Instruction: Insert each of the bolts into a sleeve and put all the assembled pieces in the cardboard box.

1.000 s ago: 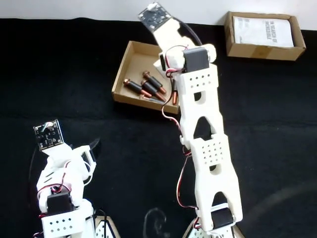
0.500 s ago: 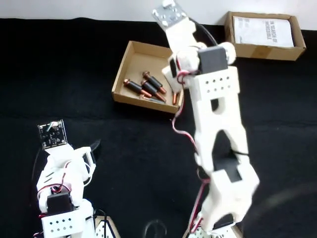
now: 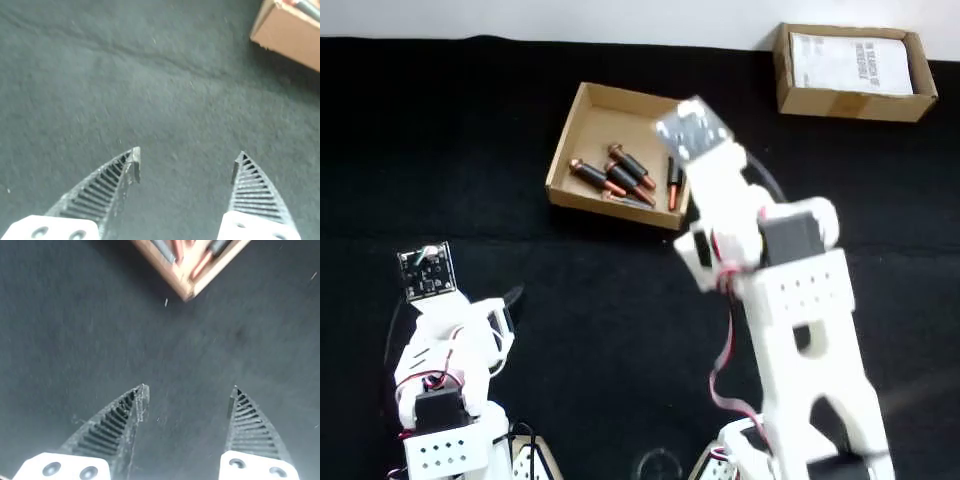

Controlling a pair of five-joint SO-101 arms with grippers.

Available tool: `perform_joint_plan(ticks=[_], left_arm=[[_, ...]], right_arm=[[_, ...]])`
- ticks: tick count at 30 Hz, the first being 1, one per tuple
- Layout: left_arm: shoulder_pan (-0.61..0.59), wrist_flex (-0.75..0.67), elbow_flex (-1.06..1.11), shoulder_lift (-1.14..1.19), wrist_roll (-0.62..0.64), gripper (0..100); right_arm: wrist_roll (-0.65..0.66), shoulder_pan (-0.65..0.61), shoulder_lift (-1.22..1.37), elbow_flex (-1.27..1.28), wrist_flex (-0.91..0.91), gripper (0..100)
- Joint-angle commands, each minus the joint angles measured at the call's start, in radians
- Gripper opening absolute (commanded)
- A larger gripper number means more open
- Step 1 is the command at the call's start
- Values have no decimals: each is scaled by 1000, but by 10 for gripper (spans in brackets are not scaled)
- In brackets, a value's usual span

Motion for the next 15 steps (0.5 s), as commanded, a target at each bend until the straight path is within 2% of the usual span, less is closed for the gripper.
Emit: perform_joint_plan(ticks=[1, 11, 15], left_arm=[[85, 61, 18, -12, -3, 295], [205, 133, 18, -12, -8, 295], [226, 183, 18, -12, -140, 295]], right_arm=[[-5, -2, -240, 308, -105, 235], [-3, 22, -630, 1082, -535, 235], [-3, 110, -722, 1202, -619, 235]])
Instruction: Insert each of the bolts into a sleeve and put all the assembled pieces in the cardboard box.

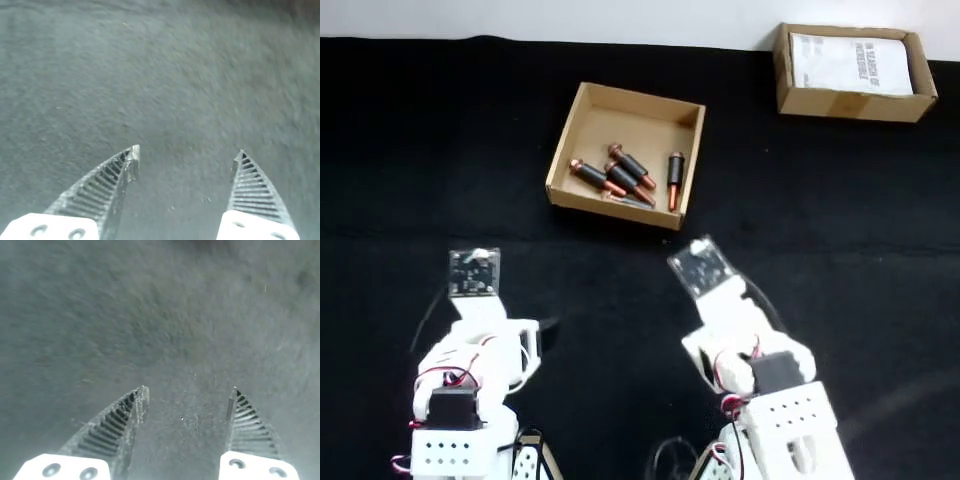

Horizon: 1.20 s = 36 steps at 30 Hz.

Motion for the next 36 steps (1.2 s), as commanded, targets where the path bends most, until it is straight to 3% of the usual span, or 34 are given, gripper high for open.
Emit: perform_joint_plan(ticks=[1, 9, 14, 21, 25, 33, 36], left_arm=[[22, 38, 18, -12, -112, 295], [22, 54, 18, -12, -129, 294], [22, 54, 18, -12, -129, 254], [24, 44, 18, -12, -132, 5], [24, 49, 18, -12, -132, 9], [21, 52, 18, -12, -123, 9], [16, 52, 18, -12, -34, 9]], right_arm=[[-3, 85, -84, 85, -64, 235], [-8, 142, -127, 203, -62, 212], [-8, 142, -127, 205, -62, 9], [-8, 143, -122, 211, -36, 6], [-15, 163, -120, 206, 2, 6], [-213, 326, -119, 226, 10, 10], [-219, 371, -120, 283, 1, 10]])
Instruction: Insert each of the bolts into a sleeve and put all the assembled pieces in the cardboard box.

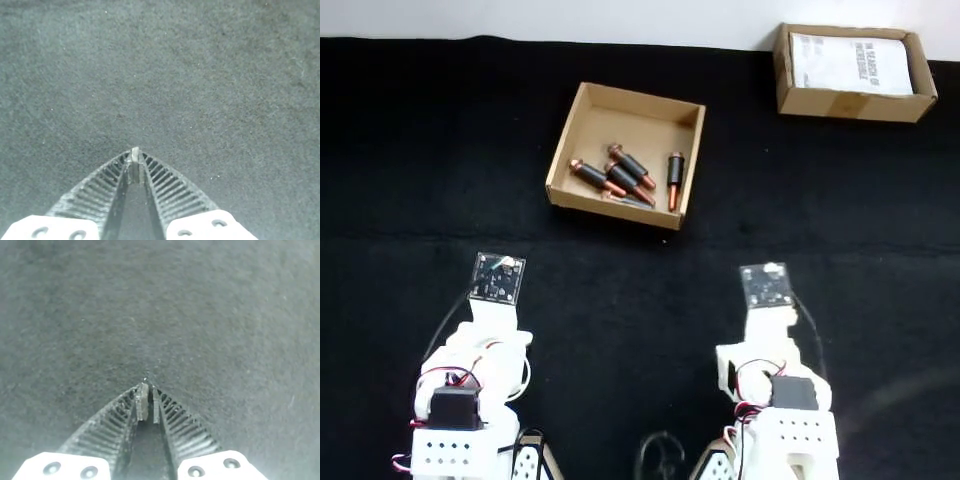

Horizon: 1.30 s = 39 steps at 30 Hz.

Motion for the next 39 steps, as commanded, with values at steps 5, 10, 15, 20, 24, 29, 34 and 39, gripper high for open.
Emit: perform_joint_plan(ticks=[5, 10, 15, 20, 24, 29, 34, 39], left_arm=[[4, 2, 18, -12, 123, 9], [12, 49, 18, -12, 109, 9], [8, 97, 18, -12, -86, 9], [4, 97, 18, -12, -98, 9], [4, 97, 18, -12, -98, 9], [4, 97, 18, -12, -98, 9], [15, 97, 18, -12, -97, 9], [50, 98, 18, -12, -23, 9]], right_arm=[[-92, 124, -7, 56, 68, 10], [-173, 134, -7, 56, 85, 10], [-172, 134, -8, 56, 105, 9], [-172, 134, -8, 56, 105, 9], [-172, 134, -8, 56, 105, 9], [-172, 134, -8, 56, 105, 9], [-172, 134, -8, 56, 105, 9], [-172, 134, -8, 56, 105, 9]])
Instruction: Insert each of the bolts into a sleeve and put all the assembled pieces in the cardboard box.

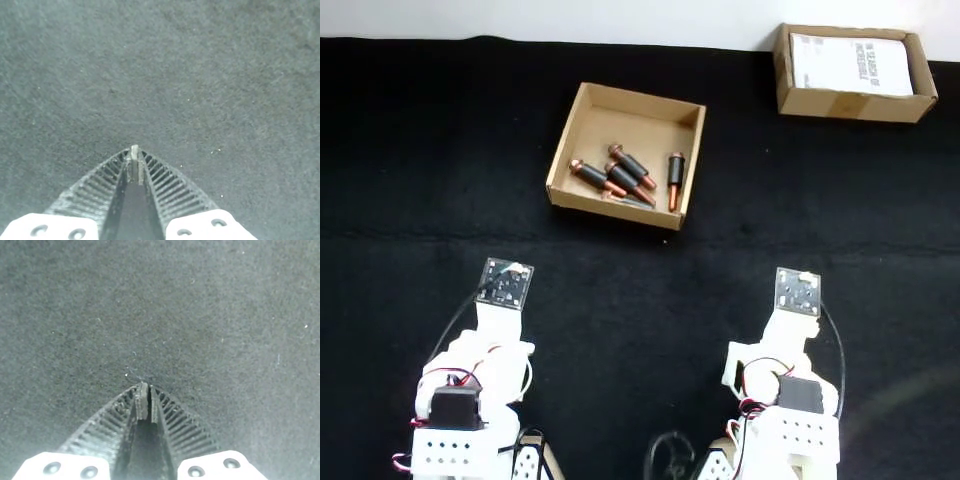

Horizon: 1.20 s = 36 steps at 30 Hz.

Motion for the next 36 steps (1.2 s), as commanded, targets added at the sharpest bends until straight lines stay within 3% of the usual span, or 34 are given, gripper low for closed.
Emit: perform_joint_plan(ticks=[1, 4, 36], left_arm=[[50, 5, 18, -12, 101, 9], [67, 5, 18, -12, 163, 9], [62, 12, 18, -12, 164, 9]], right_arm=[[-6, 28, 1, 44, 27, 9], [-6, 28, 1, 44, 27, 9], [-6, 28, 1, 44, 27, 9]])
